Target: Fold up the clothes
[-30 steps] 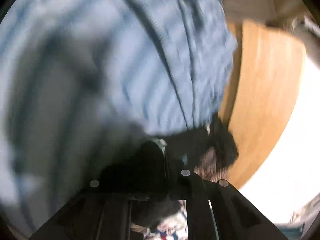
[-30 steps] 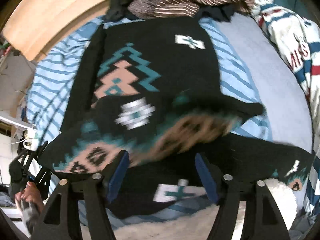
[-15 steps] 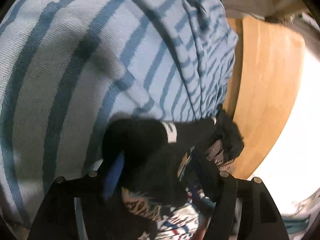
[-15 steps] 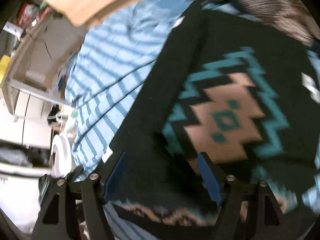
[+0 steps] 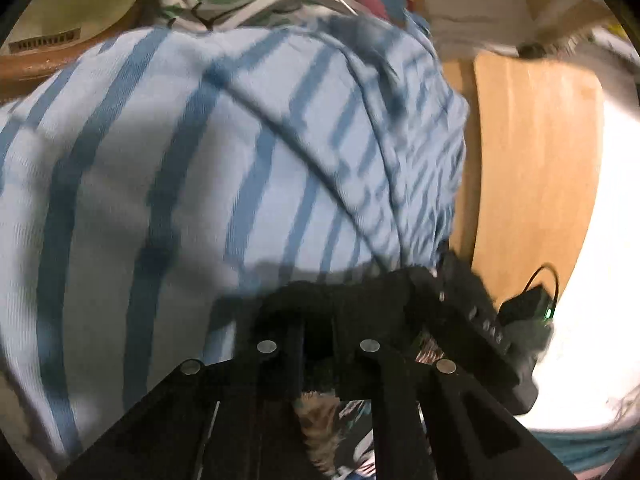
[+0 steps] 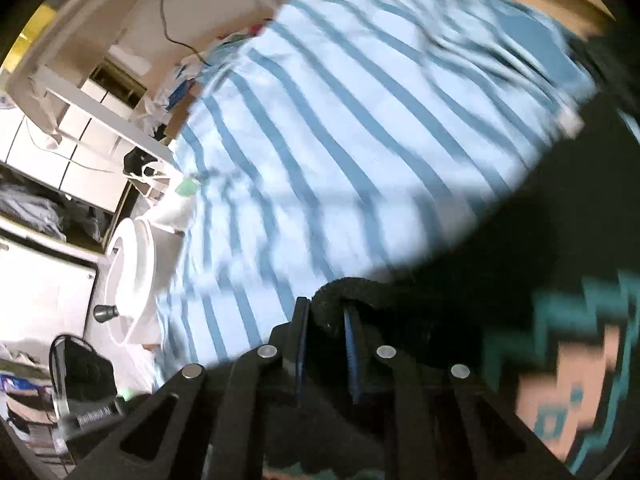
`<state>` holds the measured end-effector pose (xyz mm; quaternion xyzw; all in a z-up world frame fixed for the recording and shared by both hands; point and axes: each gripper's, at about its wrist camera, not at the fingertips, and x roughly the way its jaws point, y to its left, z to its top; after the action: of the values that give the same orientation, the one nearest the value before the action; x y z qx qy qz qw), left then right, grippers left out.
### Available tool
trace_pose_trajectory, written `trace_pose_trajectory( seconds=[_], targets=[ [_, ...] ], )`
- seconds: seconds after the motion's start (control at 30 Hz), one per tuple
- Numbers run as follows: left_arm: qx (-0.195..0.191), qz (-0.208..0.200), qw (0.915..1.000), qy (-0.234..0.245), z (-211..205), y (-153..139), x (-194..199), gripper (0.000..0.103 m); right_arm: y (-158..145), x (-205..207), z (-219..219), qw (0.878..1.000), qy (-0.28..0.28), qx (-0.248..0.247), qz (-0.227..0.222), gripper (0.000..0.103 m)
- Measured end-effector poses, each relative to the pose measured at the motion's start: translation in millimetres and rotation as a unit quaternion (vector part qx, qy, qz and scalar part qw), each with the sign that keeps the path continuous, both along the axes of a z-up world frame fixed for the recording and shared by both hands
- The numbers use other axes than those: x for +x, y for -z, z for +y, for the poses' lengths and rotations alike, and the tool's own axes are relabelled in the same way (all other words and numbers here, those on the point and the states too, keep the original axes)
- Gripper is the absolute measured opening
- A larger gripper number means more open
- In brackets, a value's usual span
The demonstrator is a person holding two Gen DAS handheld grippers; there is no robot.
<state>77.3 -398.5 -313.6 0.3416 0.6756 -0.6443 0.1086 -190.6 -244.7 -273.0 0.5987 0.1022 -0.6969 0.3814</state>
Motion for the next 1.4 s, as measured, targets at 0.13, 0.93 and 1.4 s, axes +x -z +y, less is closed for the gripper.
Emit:
trace_pose_trajectory(
  seconds=[0.13,0.93,1.4],
  targets=[
    [0.038,-0.009,0.999,-0.021,-7,19,-1,0.01,4,-3,-46,0.999,-0.028,0.029,0.034,0.013],
    [0.044,0.019,0.9988,0.011,14,13,7,0.014,28,21,-15,0.998,-0.054,0.027,0.025,0.024],
    [0.035,-0.018,0.9985,-0.038,-12,17,24,0.029,-13,19,94,0.996,0.077,0.015,0.051,0.079]
  ],
)
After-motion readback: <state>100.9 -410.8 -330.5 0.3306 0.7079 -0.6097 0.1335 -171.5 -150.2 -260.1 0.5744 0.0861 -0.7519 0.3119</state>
